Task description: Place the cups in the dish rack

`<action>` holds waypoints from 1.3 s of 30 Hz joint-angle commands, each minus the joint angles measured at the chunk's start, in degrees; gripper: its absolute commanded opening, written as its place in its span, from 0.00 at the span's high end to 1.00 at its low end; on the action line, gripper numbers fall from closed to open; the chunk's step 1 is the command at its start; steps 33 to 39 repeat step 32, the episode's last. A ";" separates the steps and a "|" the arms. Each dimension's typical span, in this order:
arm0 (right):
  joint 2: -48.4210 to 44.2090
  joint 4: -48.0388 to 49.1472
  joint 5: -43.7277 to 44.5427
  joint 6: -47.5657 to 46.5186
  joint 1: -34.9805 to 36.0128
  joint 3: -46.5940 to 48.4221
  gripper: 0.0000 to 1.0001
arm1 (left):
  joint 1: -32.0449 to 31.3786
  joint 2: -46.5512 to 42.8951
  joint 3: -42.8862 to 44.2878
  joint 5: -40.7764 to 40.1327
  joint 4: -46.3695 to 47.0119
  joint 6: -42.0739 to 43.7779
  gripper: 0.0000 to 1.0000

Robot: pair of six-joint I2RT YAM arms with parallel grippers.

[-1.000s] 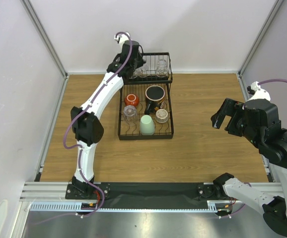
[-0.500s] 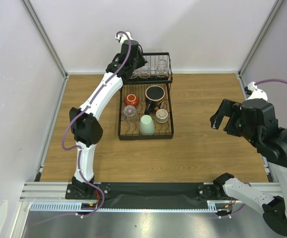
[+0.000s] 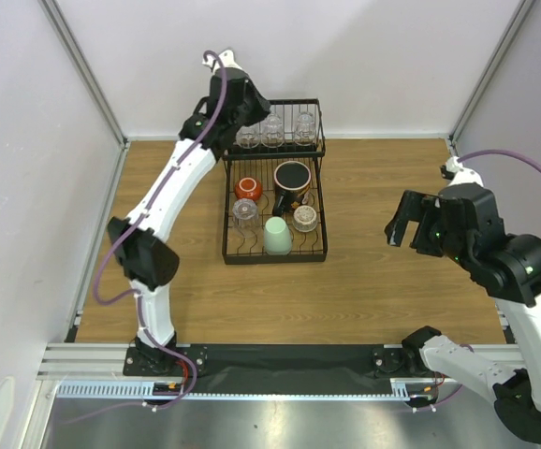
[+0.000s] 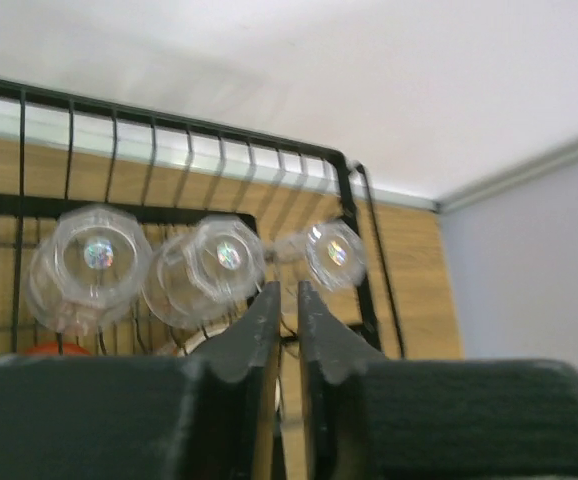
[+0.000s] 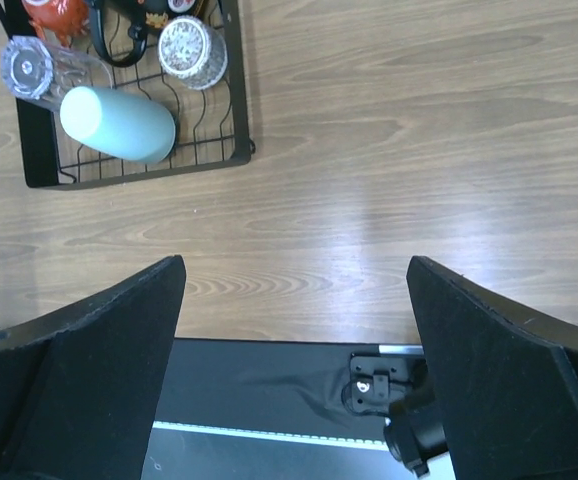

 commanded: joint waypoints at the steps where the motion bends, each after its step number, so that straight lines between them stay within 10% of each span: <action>1: 1.02 5.05 -3.39 -1.09 -0.28 -2.69 0.00 | -0.22 -9.09 -7.25 5.95 -0.11 -0.21 0.82; 11: 2.43 16.74 -10.68 3.38 -2.55 -15.52 0.00 | 0.83 -36.15 -42.77 19.05 4.90 3.22 0.19; 17: 5.06 23.68 -19.64 5.06 -9.32 -25.80 0.00 | 2.33 -58.73 -68.52 24.94 11.30 -7.13 0.00; 32: -12.41 39.15 -27.46 22.73 -11.35 -51.55 0.00 | 3.03 -87.56 -92.79 18.35 21.49 -17.15 0.00; 39: -12.41 39.15 -27.46 22.73 -11.35 -51.55 0.00 | 3.03 -87.56 -92.79 18.35 21.49 -17.15 0.00</action>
